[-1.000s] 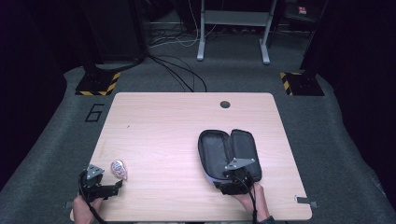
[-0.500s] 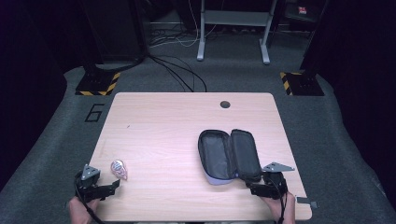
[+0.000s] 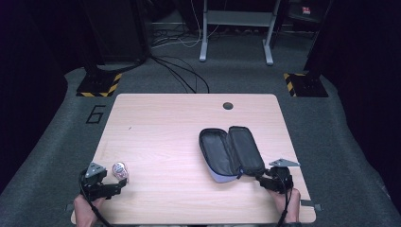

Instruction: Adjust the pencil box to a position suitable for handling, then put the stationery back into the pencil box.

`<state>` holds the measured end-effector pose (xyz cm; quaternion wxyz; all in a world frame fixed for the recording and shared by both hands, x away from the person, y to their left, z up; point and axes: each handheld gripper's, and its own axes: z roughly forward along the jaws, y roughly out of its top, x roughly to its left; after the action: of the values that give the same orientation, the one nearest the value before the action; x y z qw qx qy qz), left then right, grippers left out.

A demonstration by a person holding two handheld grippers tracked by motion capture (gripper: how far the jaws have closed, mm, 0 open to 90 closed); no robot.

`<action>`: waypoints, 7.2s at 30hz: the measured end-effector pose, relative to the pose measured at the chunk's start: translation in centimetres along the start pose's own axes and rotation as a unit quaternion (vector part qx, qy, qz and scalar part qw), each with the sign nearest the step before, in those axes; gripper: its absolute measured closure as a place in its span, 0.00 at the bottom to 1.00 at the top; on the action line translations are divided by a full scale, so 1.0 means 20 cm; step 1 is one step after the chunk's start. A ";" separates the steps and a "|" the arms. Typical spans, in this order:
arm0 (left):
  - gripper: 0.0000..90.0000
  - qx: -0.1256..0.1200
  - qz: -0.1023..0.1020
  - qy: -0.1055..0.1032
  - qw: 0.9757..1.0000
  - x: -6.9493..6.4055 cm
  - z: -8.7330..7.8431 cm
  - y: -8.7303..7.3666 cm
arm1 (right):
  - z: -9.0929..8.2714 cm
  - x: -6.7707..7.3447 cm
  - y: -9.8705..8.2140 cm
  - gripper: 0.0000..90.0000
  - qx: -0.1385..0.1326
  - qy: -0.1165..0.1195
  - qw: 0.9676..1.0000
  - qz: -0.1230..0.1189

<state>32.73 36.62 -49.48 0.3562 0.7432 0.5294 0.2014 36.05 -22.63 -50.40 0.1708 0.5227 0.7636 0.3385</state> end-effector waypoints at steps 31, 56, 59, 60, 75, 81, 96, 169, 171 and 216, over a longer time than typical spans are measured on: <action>0.09 0.017 0.091 -0.132 0.987 -0.56 0.51 0.65 | 0.03 0.06 0.05 0.32 -0.035 0.007 0.999 0.024; 0.73 0.067 0.061 -0.136 0.986 -0.77 0.91 0.77 | 0.11 0.15 0.11 0.36 -0.036 -0.014 0.999 0.007; 0.82 0.074 0.054 -0.132 0.987 -0.77 0.91 0.76 | 0.11 0.15 0.12 0.37 -0.037 -0.018 0.999 0.002; 0.84 0.074 0.060 -0.132 0.987 -0.77 0.91 0.75 | 0.11 0.15 0.12 0.38 -0.037 -0.020 0.999 0.001; 0.90 0.066 0.053 -0.135 0.987 -0.79 0.77 0.62 | 0.19 0.03 0.21 0.39 -0.028 -0.012 0.999 0.029; 0.89 0.056 0.039 -0.138 0.988 -0.78 0.70 0.53 | 0.23 0.00 0.25 0.39 -0.021 0.007 0.999 0.043; 0.70 0.048 0.004 -0.140 0.989 -0.81 0.52 0.37 | 0.33 0.03 0.39 0.39 -0.016 0.023 0.998 0.051; 0.37 -0.001 -0.014 -0.094 0.995 -0.58 0.47 0.36 | 0.33 0.25 0.44 0.32 -0.045 0.073 0.996 -0.030; 0.28 0.005 -0.008 -0.090 0.996 -0.56 0.44 0.35 | 0.27 0.23 0.42 0.26 -0.059 0.078 0.995 -0.031; 0.10 -0.008 -0.120 0.095 0.988 -0.08 0.20 -0.01 | 0.14 -0.01 -0.02 0.17 -0.048 0.000 0.999 0.015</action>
<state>34.67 34.00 -52.13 0.3319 0.6491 0.6443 0.2310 37.66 -21.99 -52.64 0.1906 0.5254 0.7382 0.3778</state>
